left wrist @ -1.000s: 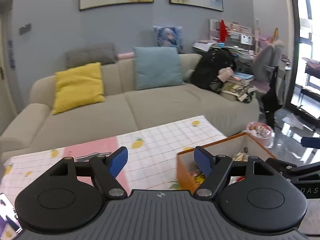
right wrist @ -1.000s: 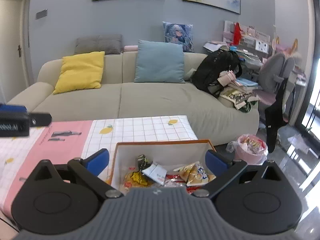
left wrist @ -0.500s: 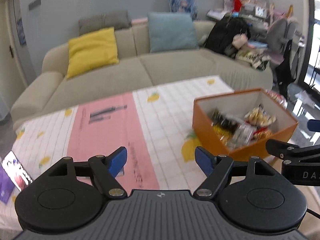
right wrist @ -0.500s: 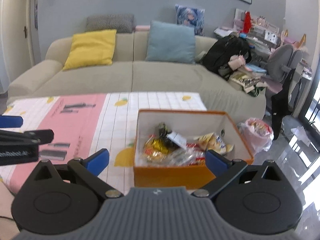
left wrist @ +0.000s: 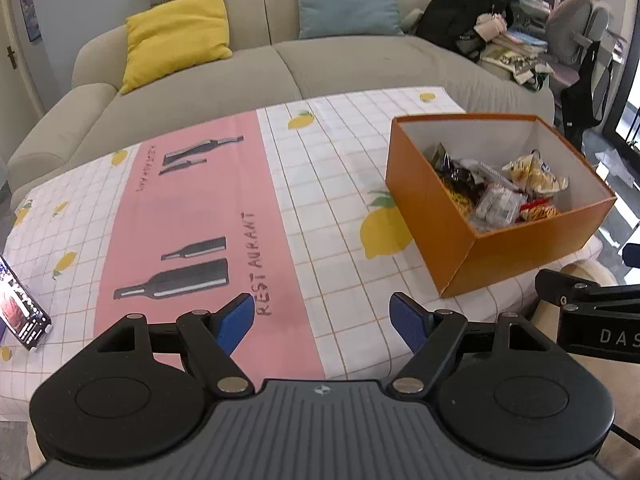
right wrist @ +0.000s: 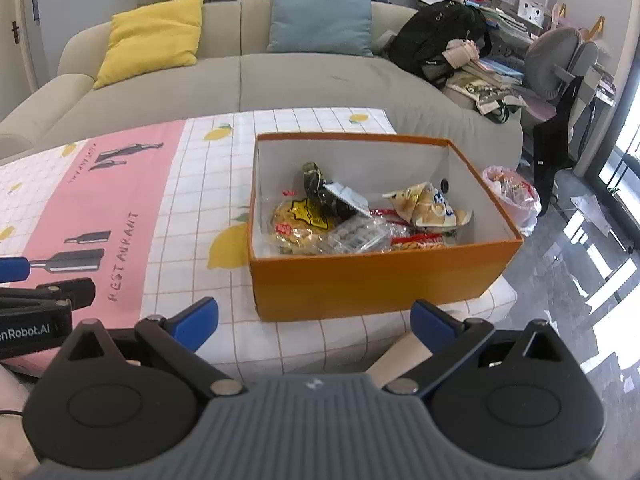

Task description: Organize snacks

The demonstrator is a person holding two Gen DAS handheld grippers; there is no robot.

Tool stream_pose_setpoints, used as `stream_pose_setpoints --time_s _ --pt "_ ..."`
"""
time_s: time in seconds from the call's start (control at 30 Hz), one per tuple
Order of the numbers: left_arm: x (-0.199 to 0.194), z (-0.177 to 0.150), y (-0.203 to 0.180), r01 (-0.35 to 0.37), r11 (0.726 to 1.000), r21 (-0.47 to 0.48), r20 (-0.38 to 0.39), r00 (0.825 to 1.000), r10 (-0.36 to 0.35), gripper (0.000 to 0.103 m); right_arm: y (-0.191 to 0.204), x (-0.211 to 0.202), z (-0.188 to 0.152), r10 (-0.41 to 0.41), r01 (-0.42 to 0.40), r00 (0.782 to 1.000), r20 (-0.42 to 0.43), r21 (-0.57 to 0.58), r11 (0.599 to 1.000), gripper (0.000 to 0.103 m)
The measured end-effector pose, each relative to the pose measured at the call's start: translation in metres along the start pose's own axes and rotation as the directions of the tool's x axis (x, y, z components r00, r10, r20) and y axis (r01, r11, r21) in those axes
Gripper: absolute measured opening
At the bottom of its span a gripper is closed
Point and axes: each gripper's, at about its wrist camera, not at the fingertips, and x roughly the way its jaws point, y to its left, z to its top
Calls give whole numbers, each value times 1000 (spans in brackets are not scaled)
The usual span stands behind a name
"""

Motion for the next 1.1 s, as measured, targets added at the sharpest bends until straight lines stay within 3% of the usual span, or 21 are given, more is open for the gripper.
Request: stream_pose_setpoints --time_s 0.17,1.1 --pt "5 -2 -3 14 1000 3 -32 999 -14 90 1 7 -2 -6 5 1000 -25 -12 1000 100" --pt "-2 -1 2 21 1000 -14 -17 1000 -22 87 4 5 -1 -4 3 1000 -21 -17 1000 100"
